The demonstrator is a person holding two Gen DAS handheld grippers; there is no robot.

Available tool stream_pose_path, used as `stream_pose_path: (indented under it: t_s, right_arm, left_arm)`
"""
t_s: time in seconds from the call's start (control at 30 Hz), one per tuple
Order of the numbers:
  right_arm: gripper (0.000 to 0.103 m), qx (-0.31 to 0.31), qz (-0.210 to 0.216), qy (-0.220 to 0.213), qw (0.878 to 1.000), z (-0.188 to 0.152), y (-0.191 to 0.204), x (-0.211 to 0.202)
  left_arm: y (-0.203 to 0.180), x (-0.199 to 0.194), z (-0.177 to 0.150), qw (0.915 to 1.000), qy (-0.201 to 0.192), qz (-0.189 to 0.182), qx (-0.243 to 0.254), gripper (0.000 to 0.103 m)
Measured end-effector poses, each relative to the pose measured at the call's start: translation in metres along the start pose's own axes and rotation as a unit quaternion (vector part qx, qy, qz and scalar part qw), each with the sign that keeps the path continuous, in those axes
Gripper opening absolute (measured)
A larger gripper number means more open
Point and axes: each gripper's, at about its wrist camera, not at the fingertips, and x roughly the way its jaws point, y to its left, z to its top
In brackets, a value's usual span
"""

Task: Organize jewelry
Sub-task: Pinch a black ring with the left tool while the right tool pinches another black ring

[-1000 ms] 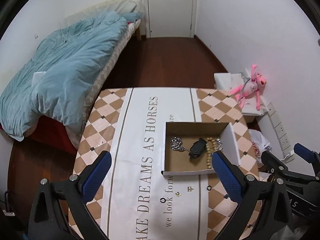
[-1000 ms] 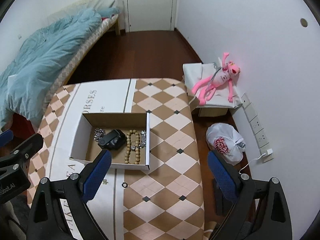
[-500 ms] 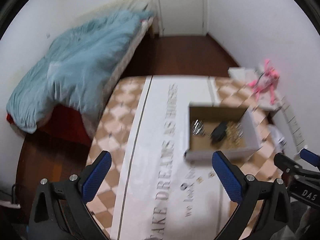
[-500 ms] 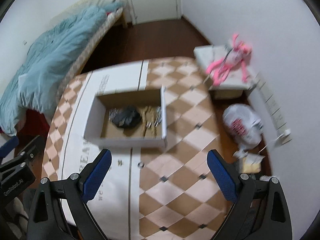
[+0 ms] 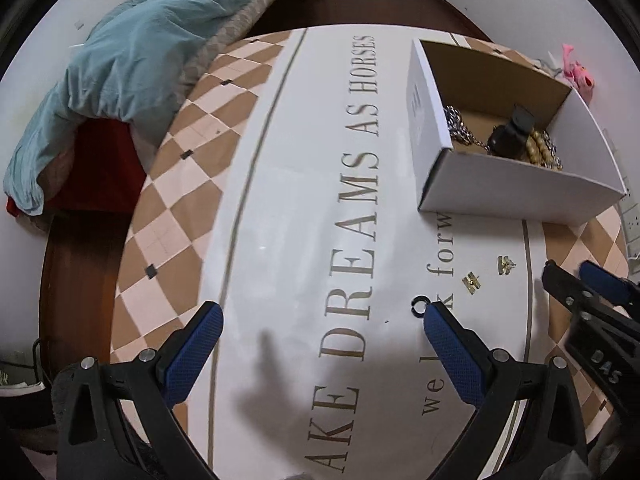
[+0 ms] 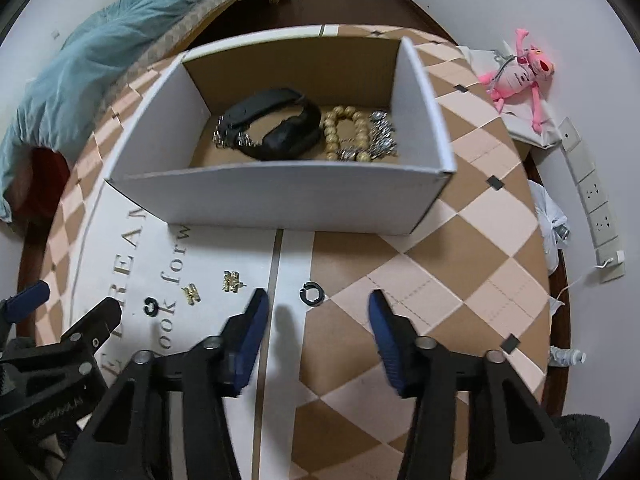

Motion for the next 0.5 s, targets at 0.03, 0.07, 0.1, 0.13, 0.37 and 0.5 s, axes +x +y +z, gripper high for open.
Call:
stream_pose_path:
  t_s: [0.03, 0.07, 0.1, 0.13, 0.37, 0.5]
  right_arm:
    - [0.040, -0.002, -0.002, 0.005, 1.000, 0.000, 0.002, 0.005]
    - [0.034, -0.006, -0.008, -0.001, 1.000, -0.002, 0.003, 0.006]
    - [0.025, -0.013, -0.012, -0.004, 1.000, -0.003, 0.005, 0.005]
    - [0.022, -0.019, -0.020, -0.007, 1.000, -0.004, 0.007, 0.006]
    - [0.000, -0.019, -0.021, -0.012, 1.000, -0.006, 0.000, 0.006]
    - [0.000, -0.005, -0.009, -0.012, 1.000, -0.009, -0.009, 0.000]
  left_arm:
    - [-0.002, 0.001, 0.000, 1.0000, 0.001, 0.000, 0.003, 0.103]
    - [-0.003, 0.002, 0.000, 1.0000, 0.002, 0.000, 0.005, 0.103]
    - [-0.005, 0.003, 0.000, 1.0000, 0.004, -0.002, 0.008, 0.103]
    - [-0.007, 0.004, -0.001, 0.9999, 0.006, -0.005, 0.011, 0.103]
    - [-0.021, 0.007, -0.003, 0.9990, 0.008, -0.031, 0.032, 0.102]
    - [-0.027, 0.007, -0.002, 0.9982, 0.001, -0.042, 0.042, 0.088]
